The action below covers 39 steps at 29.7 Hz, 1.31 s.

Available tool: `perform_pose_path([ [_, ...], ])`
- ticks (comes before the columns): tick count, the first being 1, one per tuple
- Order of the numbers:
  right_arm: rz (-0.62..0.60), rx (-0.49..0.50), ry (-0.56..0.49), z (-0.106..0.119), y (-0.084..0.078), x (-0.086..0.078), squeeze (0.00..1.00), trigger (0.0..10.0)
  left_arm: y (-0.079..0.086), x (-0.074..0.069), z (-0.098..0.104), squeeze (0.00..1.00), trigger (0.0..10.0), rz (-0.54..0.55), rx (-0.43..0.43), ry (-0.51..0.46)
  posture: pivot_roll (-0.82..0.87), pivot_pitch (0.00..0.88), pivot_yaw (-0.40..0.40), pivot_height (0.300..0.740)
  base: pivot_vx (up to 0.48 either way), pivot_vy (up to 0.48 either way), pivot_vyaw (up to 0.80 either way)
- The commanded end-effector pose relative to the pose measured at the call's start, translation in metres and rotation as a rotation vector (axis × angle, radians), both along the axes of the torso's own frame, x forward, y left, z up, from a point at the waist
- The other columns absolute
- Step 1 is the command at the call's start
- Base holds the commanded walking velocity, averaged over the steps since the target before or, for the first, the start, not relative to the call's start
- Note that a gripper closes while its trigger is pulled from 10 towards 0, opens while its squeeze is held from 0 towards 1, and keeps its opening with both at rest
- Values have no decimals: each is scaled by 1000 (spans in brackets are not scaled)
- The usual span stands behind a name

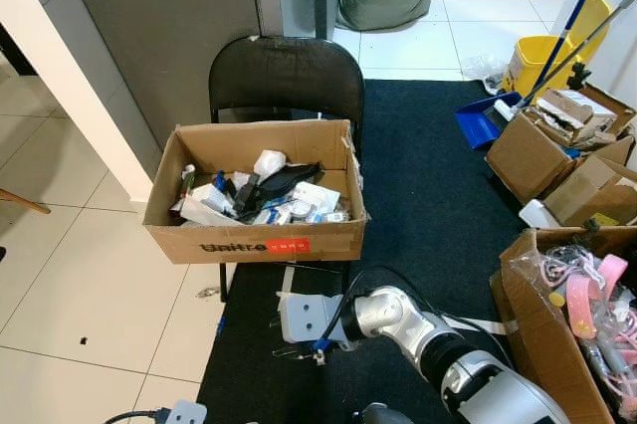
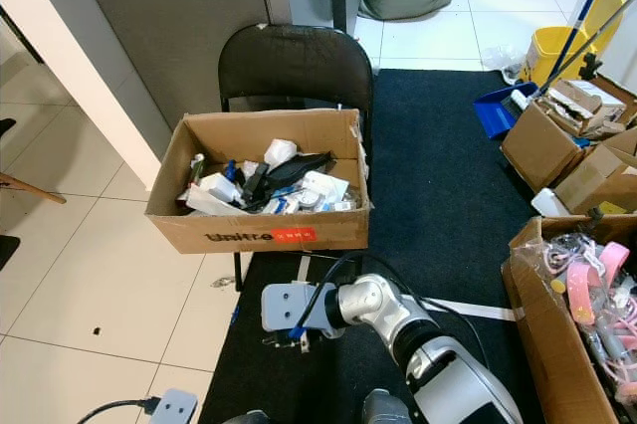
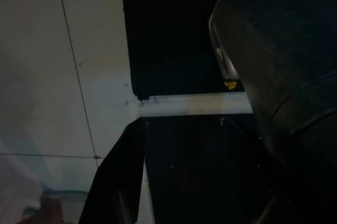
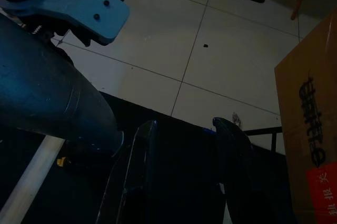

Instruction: Picking trash to rubbish bin

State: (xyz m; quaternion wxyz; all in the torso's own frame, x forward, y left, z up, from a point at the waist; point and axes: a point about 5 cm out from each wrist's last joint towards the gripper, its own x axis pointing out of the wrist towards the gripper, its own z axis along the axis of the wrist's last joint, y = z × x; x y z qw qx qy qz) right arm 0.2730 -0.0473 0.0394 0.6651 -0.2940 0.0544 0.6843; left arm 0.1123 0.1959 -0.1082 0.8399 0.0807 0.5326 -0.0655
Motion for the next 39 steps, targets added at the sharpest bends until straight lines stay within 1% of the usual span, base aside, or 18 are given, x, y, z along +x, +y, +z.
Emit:
perform_pose_path([
  [1, 8, 0, 0, 0, 1, 0, 0, 10000, -5, -6, -3, 0, 10000, -4, -11, 24, -37, 93, 55, 740, 0, 0, 0],
  [5, 8, -1, -1, 0, 0, 0, 0, 10000, -12, -3, -3, 0, 10000, -6, -18, 20, -38, 94, 53, 740, 0, 0, 0],
  [6, 8, -1, -1, 1, 0, 0, 0, 10000, -14, 0, -2, 0, 10000, -7, -20, 16, -39, 93, 53, 740, 0, 0, 0],
  [17, 7, -2, -1, 1, 0, 1, 0, 10000, -17, 5, -1, 0, 10000, -8, -22, 11, -40, 94, 52, 740, 0, 0, 0],
  [22, 6, -3, -1, 1, 0, 1, 0, 10000, -22, 15, 1, 0, 10000, -10, -27, -5, -39, 93, 51, 740, 0, 0, 0],
  [27, 7, -3, 0, 1, 1, 1, 0, 10000, -21, 19, 3, 0, 10000, -14, -30, -17, -41, 92, 53, 740, 0, 0, 0],
  [31, 7, -3, -1, 0, 1, 1, 0, 10000, -9, 14, 3, 0, 10000, -12, -22, -16, -41, 90, 53, 740, 0, 0, 0],
  [32, 6, -3, 0, 0, 1, 1, 0, 10000, -5, 8, 1, 0, 10000, -11, -19, -10, -41, 90, 53, 740, 0, 0, 0],
  [33, 6, -3, 0, 0, 1, 1, 0, 10000, -5, 8, 1, 0, 10000, -11, -19, -10, -41, 90, 53, 740, 0, 0, 0],
  [34, 6, -3, 0, 0, 1, 0, 0, 10000, 0, -3, -1, 0, 10000, -11, -15, 0, -41, 86, 53, 740, 0, 0, 0],
  [36, 6, -3, 0, 0, 1, 0, 0, 10000, 1, -7, -1, 0, 10000, -12, -12, 4, -41, 86, 53, 740, 0, 0, 0],
  [39, 7, -4, 0, 0, 1, 0, 0, 10000, 0, -8, -2, 0, 10000, -15, -10, 5, -42, 84, 55, 740, 0, 0, 0],
])
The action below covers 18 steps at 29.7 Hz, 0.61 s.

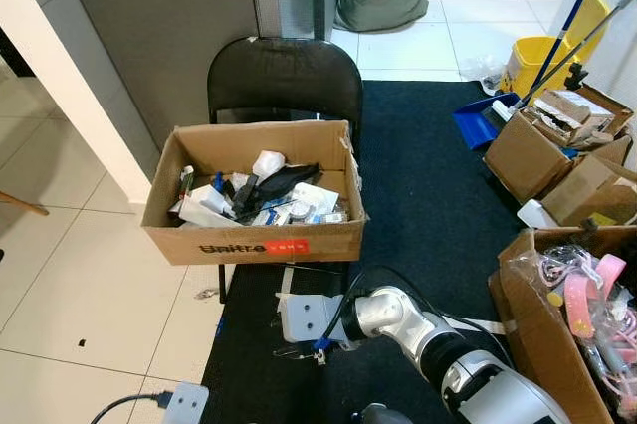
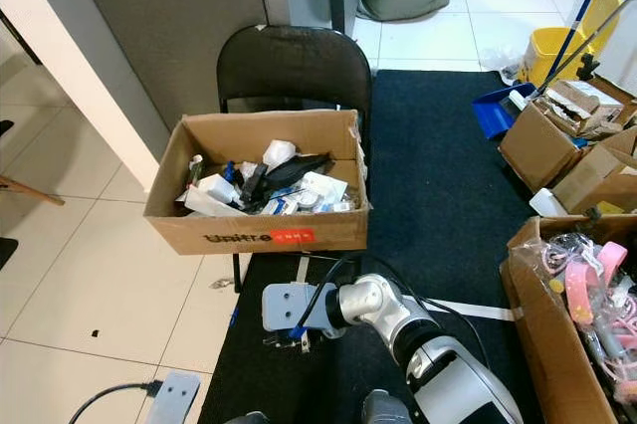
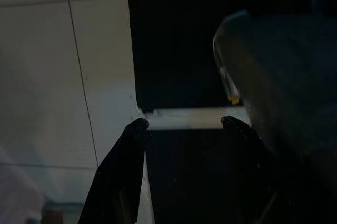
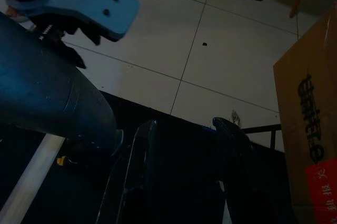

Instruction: Picking trash to rubbish bin

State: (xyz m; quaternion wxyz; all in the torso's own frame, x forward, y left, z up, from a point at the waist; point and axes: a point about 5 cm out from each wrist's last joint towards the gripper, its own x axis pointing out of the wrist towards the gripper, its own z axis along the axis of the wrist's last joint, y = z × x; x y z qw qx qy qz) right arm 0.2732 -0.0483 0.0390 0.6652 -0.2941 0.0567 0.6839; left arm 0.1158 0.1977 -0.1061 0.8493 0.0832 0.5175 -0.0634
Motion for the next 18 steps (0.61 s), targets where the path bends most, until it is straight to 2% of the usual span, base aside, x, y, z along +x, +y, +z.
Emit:
perform_pose_path([
  [1, 9, 0, -2, 0, 2, 0, 0, 10000, -2, -12, -4, 0, 10000, -16, -13, 42, -42, 84, 55, 740, 0, 0, 0],
  [18, 9, 0, -3, 1, 1, 0, 0, 10000, -8, -6, -3, 0, 10000, -16, -21, 39, -41, 90, 55, 740, 0, 0, 0],
])
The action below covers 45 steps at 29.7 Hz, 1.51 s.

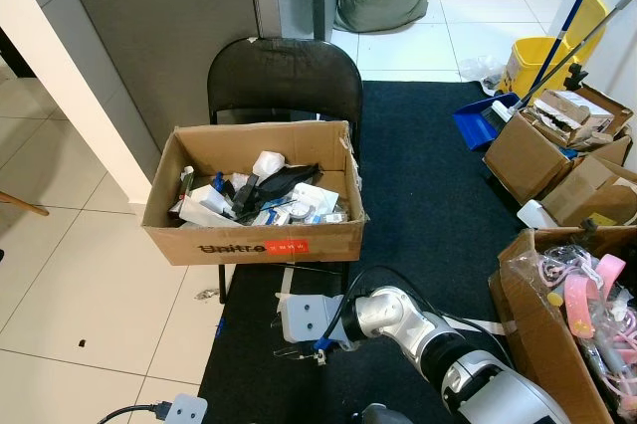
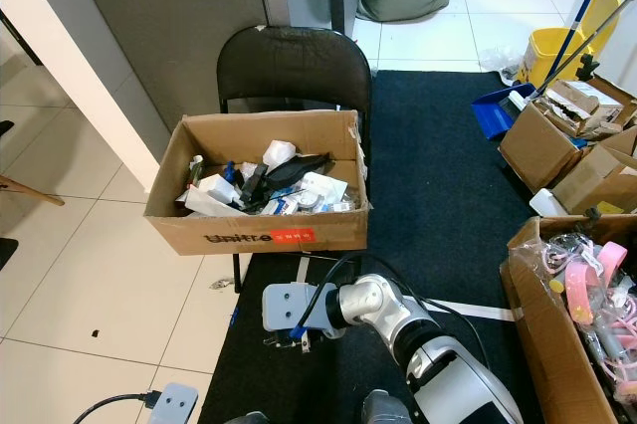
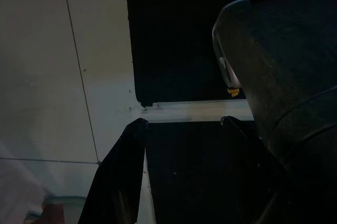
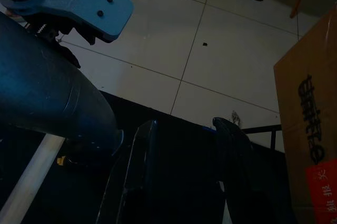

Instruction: Picking trash to rubbish bin

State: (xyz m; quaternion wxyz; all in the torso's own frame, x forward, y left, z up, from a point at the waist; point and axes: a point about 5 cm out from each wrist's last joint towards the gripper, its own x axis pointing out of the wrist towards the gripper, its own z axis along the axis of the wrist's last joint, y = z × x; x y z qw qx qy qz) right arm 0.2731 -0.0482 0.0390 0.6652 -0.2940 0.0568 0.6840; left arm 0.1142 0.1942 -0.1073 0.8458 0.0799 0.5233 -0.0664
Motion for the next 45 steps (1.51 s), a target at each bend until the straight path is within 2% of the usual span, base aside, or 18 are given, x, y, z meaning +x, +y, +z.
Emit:
perform_pose_path([
  [1, 9, 0, -3, 1, 1, 0, 0, 10000, -5, -5, -2, 0, 10000, -14, -13, 26, -41, 90, 55, 740, 0, 0, 0],
  [11, 8, -2, -4, 1, 1, 1, 0, 10000, -16, 5, -2, 0, 10000, -12, -16, 27, -40, 91, 52, 740, 0, 0, 0],
  [24, 8, -2, -4, 1, 1, 1, 0, 10000, -18, 11, 0, 0, 10000, -11, -15, 24, -39, 92, 52, 740, 0, 0, 0],
  [45, 8, -1, -4, 2, 1, 1, 0, 10000, -9, 2, -2, 0, 10000, -2, -9, 36, -38, 93, 49, 740, 0, 0, 0],
])
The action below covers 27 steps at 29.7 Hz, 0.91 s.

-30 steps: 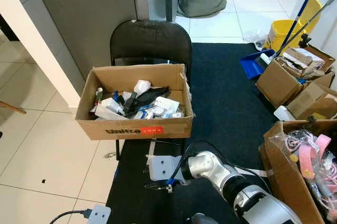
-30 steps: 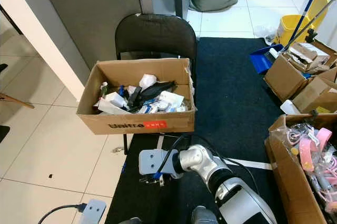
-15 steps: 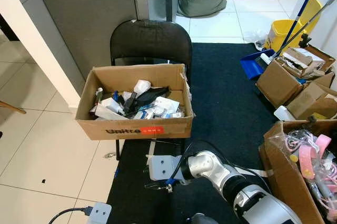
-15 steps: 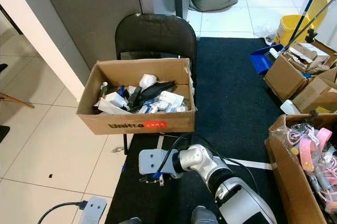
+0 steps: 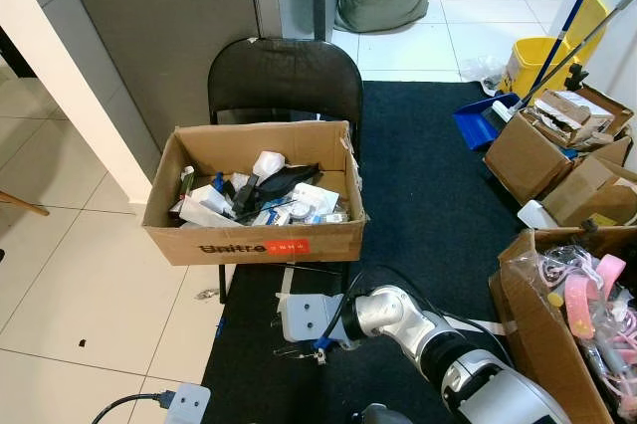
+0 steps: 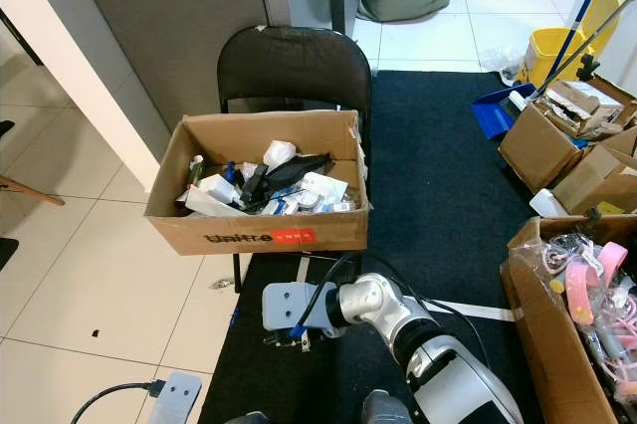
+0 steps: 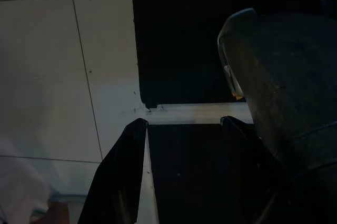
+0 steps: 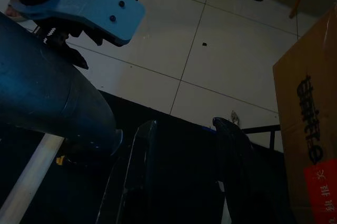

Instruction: Picking trash to rubbish bin

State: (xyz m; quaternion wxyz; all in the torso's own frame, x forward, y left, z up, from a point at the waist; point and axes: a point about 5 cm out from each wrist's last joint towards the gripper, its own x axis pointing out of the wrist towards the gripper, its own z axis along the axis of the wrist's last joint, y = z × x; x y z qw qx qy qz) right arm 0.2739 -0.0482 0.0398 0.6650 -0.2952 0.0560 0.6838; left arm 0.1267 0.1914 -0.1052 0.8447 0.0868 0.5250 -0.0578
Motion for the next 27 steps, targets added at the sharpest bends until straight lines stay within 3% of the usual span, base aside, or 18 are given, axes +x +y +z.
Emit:
perform_pose_path([
  [1, 7, 0, -1, 1, 1, 1, 0, 10000, -5, -11, -4, 0, 10000, -9, -30, 35, -38, 93, 49, 740, 0, 0, 0],
  [8, 6, -2, -1, 1, 1, 1, 0, 10000, -5, -10, -4, 0, 10000, -12, -32, 31, -41, 90, 49, 740, 0, 0, 0],
  [13, 5, -3, -1, 0, 0, 1, 0, 10000, -12, 0, -1, 0, 10000, -21, -39, 12, -41, 86, 48, 740, 0, 0, 0],
  [17, 6, -3, -2, 0, 0, 0, 0, 10000, -1, -20, -5, 0, 10000, -14, -28, 36, -42, 84, 48, 740, 0, 0, 0],
  [27, 7, -2, -1, 0, 0, 0, 0, 10000, 4, -29, -6, 0, 10000, -16, -27, 47, -41, 85, 47, 740, 0, 0, 0],
])
